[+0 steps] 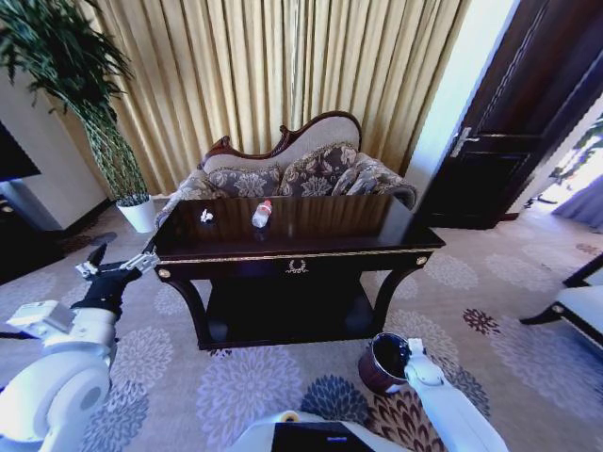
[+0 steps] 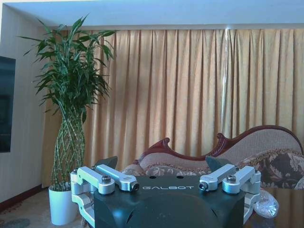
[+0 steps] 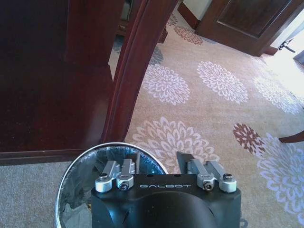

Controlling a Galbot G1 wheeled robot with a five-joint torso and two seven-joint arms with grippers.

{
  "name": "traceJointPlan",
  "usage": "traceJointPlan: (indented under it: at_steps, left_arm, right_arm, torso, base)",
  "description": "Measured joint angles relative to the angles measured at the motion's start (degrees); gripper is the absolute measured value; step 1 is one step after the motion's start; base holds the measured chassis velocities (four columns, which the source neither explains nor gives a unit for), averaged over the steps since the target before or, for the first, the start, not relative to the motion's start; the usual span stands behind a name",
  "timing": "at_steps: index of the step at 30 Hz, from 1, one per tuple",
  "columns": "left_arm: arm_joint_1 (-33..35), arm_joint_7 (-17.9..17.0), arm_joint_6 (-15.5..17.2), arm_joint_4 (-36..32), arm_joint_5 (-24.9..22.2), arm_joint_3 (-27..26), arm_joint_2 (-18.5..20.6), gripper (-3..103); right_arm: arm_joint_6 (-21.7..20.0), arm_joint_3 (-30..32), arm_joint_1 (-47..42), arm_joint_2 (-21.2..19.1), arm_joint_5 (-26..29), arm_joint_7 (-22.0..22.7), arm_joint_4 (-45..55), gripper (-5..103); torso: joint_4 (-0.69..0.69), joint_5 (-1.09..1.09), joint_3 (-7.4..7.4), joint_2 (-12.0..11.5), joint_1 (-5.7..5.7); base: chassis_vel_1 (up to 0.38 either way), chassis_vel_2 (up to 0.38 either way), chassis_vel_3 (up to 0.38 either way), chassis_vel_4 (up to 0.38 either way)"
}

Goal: Move to the front of the table and place the trash on the table into the trash bin.

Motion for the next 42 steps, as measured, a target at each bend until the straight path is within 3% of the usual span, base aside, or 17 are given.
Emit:
traceJointPlan:
  at_steps: [1, 4, 6, 9, 11, 13, 26, 30, 34, 38, 41, 42]
  left_arm:
    - [0.0, 0.0, 0.0, 0.0, 0.0, 0.0, 0.0, 100]
    - [0.0, 0.0, 0.0, 0.0, 0.0, 0.2, -0.1, 100]
    - [0.0, 0.0, 0.0, 0.0, 0.0, 0.2, -0.1, 100]
    - [0.0, 0.1, 0.0, 0.0, 0.1, 0.3, -0.2, 100]
    - [0.0, 0.1, 0.0, 0.0, 0.1, 0.2, -0.2, 100]
    - [0.0, 0.1, 0.0, 0.0, 0.1, 0.2, -0.3, 100]
    - [0.0, 0.2, 0.0, 0.0, 0.1, 0.4, -0.4, 100]
    - [-0.1, 0.2, 0.0, 0.0, 0.1, 0.4, -0.4, 100]
    - [-0.1, 0.2, 0.0, 0.0, 0.1, 0.3, -0.4, 100]
    - [-0.2, 0.2, 0.0, 0.0, 0.0, 0.2, -0.4, 100]
    - [-0.2, 0.2, 0.0, 0.0, 0.0, 0.3, -0.4, 100]
    - [-0.2, 0.2, 0.0, 0.0, 0.0, 0.3, -0.5, 100]
  right_arm:
    - [0.0, 0.0, 0.0, 0.0, 0.0, 0.0, 0.0, 48]
    - [0.0, 0.2, -0.3, 0.0, 0.1, 0.0, 0.3, 65]
    - [0.0, 0.2, -0.3, 0.0, 0.1, 0.0, 0.3, 65]
    - [-0.1, 0.5, -0.9, 0.2, 0.2, -0.3, 1.1, 92]
    - [-0.1, 0.5, -1.0, 0.2, 0.3, -0.4, 1.4, 92]
    - [-0.2, 0.5, -1.0, 0.2, 0.4, -0.6, 1.6, 99]
    - [-0.5, 0.7, -1.0, 0.0, 0.5, -0.7, 1.6, 100]
    - [-2.3, 1.3, -1.6, 0.0, 2.4, -0.6, 3.4, 100]
    - [-3.5, 2.7, -3.4, -0.3, 6.3, -1.4, 9.2, 100]
    - [-3.2, 6.9, -7.3, -1.6, 12.6, -3.3, 24.8, 100]
    - [-3.1, 8.3, -8.4, -1.9, 13.8, -3.6, 29.5, 100]
    - [-2.8, 10.2, -9.9, -2.2, 15.1, -3.6, 35.0, 100]
  torso:
    - [0.0, 0.0, 0.0, 0.0, 0.0]
    - [0.0, 0.0, 0.0, 0.0, 0.0]
    - [0.0, 0.0, 0.0, 0.0, 0.0]
    - [0.0, 0.0, 0.0, 0.0, 0.0]
    - [0.0, 0.0, 0.0, 0.0, 0.0]
    - [0.0, 0.0, 0.0, 0.0, 0.0]
    - [0.0, 0.0, 0.0, 0.0, 0.0]
    - [0.0, 0.0, 0.0, 0.0, 0.0]
    - [-0.01, 0.03, 0.0, 0.0, 0.0]
    - [0.01, 0.0, 0.0, 0.0, 0.0]
    - [0.01, -0.01, 0.0, 0.0, 0.0]
    - [0.01, -0.01, 0.0, 0.0, 0.0]
  base:
    - [0.0, 0.0, 0.0, 0.0]
    - [0.0, 0.0, 0.0, 0.0]
    - [0.0, 0.0, 0.0, 0.0]
    - [0.0, 0.0, 0.0, 0.0]
    - [0.0, 0.0, 0.0, 0.0]
    - [0.0, 0.0, 0.0, 0.0]
    - [0.0, 0.0, 0.0, 0.0]
    - [0.0, 0.0, 0.0, 0.0]
    - [0.0, 0.0, 0.0, 0.0]
    - [0.0, 0.0, 0.0, 0.0]
    - [0.0, 0.0, 0.0, 0.0]
    - [0.0, 0.0, 0.0, 0.0]
